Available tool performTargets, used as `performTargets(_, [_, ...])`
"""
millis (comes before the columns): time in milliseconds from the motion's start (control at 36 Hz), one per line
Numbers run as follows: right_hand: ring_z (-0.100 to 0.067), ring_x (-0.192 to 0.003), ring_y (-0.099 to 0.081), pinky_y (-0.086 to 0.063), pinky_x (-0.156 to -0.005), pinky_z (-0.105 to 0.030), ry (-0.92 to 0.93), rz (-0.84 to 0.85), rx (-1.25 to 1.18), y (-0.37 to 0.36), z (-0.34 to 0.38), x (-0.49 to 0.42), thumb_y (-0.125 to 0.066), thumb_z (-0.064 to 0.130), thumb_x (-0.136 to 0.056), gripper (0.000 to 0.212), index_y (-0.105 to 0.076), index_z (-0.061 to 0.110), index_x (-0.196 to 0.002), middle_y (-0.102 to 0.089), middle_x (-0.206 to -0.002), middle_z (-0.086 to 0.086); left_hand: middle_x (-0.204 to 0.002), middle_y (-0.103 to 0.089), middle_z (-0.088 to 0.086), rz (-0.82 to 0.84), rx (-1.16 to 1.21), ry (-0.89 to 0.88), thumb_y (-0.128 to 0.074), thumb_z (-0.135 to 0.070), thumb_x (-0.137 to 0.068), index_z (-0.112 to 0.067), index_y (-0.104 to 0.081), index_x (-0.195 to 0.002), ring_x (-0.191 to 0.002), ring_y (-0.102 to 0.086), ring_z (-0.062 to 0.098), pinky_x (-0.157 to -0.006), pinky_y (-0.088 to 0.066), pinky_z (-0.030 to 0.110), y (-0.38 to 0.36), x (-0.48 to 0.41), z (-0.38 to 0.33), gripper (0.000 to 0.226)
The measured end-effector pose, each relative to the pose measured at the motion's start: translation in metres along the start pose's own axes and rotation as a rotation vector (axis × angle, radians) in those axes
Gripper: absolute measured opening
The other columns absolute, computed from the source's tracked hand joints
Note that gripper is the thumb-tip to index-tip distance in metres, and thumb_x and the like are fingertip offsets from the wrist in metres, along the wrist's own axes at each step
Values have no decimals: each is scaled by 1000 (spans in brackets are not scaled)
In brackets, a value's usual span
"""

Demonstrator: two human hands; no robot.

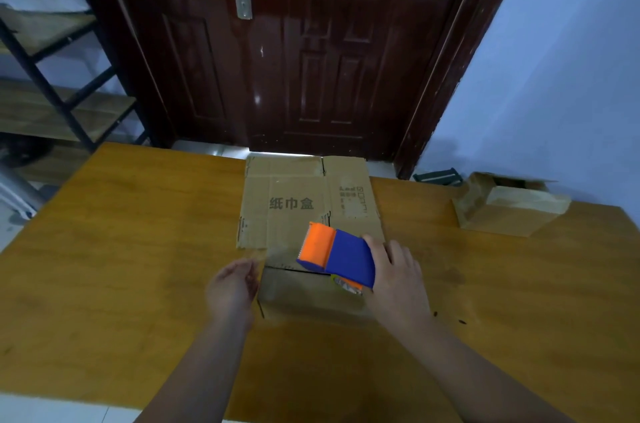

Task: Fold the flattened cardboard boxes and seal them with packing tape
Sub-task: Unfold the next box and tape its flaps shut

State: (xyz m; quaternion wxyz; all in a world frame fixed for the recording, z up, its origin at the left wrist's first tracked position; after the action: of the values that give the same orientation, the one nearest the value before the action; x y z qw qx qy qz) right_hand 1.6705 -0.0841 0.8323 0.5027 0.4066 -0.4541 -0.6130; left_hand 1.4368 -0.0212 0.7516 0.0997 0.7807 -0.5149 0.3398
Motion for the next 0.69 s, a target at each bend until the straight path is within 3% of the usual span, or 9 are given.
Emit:
performTargets(222, [-20, -109, -42, -34, -88, -31, 25, -9, 0, 1, 8, 2, -68, 28, -81, 72, -32, 23, -143, -43, -120, -6, -87, -62, 1, -33, -73, -1, -56, -12, -95, -10, -63, -100, -76, -52, 12, -67, -41, 27, 8, -8, 13, 9])
performTargets(333, [-17, -109, -40, -33, -89, -29, 9, -9, -29, 2, 4, 2, -68, 30, -82, 73, -30, 23, -144, -41, -121, -4, -109, -58, 6, -39, -81, 21, -60, -14, -93, -11, -61, -111, -101, -53, 22, -85, -43, 33, 8, -11, 16, 19])
performTargets(472, [-21, -105, -45, -37, -86, -32, 7, -20, -40, 2, 2, 2, -75, 26, -77, 73, -39, 17, -140, -47, -118, -8, -110, -63, 6, -37, -74, 23, -62, -17, -91, -15, -64, -106, -121, -50, 31, -84, -42, 36, 9, -13, 17, 15])
performTargets(583, [-21, -100, -48, -37, -81, -31, 23, -40, -54, 2, 2, 2, -78, 24, -73, 72, -44, 15, -136, -50, -113, -9, -125, -60, 12, -47, -59, 65, -62, -25, -92, -9, -65, -108, -114, -53, 29, -84, -40, 36, 11, -18, 22, 23])
performTargets(694, [-24, -95, -52, -40, -77, -34, 45, -57, -58, 3, 2, 3, -82, 21, -68, 72, -50, 11, -132, -53, -107, -11, -105, -59, 4, -28, -72, 88, -63, -25, -91, -9, -66, -102, -85, -49, 16, -72, -39, 31, 13, -22, 29, 20])
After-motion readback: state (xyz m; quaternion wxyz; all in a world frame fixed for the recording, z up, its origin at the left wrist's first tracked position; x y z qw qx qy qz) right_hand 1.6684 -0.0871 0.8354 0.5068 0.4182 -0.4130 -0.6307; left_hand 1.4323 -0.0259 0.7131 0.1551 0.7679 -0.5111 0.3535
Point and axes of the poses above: each hand's wrist, its own x-axis away from the middle knuckle, its own y-axis out of the back of the hand, z = x × y, the point moved 6 cm from there along -x, towards the middle knuckle
